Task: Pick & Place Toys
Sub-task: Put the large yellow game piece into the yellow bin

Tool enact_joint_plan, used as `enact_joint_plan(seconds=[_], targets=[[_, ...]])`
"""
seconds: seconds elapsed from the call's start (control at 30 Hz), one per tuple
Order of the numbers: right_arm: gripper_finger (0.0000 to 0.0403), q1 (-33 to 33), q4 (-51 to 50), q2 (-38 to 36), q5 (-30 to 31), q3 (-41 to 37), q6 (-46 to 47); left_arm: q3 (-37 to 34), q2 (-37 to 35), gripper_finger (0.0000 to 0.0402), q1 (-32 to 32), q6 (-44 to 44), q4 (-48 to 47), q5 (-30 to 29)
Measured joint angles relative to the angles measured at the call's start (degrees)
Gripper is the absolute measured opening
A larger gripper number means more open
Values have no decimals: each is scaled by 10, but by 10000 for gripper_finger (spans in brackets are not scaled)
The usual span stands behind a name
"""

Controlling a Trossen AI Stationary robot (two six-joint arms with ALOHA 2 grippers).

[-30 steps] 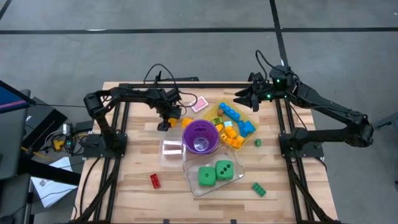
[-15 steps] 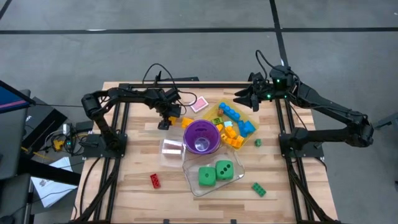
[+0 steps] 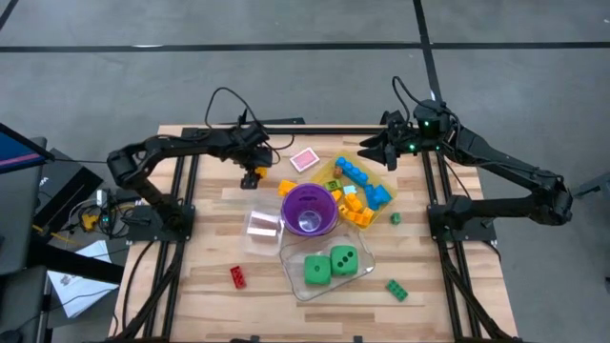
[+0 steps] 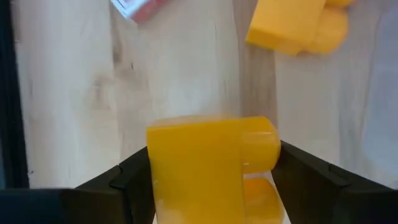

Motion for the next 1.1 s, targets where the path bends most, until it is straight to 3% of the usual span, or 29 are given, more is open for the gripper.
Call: enact_joint_plan(seconds=[0.57, 0.7, 0.93, 1.1], targets=[[250, 0, 18, 0, 0, 0, -4, 0, -123, 253, -1, -177, 24, 20], [250, 0, 22, 0, -1, 0, -48, 0, -137, 253, 0, -236, 60, 79], [250, 22, 105, 0, 0, 0, -195, 1, -140, 253, -4, -363, 181, 245], [250, 52, 140, 1, 55, 0, -265, 1, -140, 253, -7, -474, 270, 348]])
